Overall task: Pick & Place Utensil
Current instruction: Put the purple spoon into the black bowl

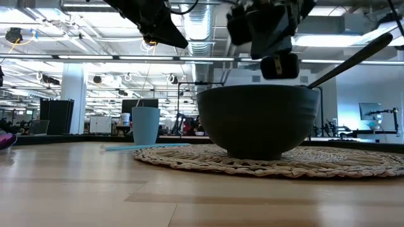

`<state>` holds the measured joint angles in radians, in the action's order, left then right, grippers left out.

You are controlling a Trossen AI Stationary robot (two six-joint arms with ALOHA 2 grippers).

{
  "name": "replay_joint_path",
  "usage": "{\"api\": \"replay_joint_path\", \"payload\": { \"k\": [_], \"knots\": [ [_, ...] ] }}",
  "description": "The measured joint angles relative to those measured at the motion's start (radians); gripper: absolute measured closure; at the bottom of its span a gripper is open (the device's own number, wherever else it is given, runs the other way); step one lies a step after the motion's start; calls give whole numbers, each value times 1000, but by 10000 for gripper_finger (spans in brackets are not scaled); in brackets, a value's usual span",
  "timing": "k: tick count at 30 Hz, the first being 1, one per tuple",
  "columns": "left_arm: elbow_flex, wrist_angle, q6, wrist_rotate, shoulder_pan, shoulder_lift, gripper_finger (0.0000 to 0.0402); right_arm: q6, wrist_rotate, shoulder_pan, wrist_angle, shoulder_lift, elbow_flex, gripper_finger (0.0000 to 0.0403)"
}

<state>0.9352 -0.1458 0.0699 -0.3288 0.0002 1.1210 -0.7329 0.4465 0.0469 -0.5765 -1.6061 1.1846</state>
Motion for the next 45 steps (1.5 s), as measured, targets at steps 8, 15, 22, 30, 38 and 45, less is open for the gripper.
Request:
{"api": "replay_joint_path", "payload": {
  "k": [8,15,22,30,38,45],
  "knots": [
    [0,-198,-244,0,0,0,325,216,-508,-25,-205,218,-6,393],
    [0,-464,-528,3,0,0,325,299,-552,-85,-2,337,-201,399],
    [0,-640,-670,117,0,0,325,433,-552,-148,317,341,-372,401],
    [-71,-691,-865,294,-48,0,320,598,-552,-217,530,295,-386,402],
    [-167,-695,-1135,410,-164,0,292,688,-517,-308,514,298,-362,401],
    [-186,-691,-1468,428,-324,0,286,691,-518,-367,525,292,-292,401]
  ]
}}
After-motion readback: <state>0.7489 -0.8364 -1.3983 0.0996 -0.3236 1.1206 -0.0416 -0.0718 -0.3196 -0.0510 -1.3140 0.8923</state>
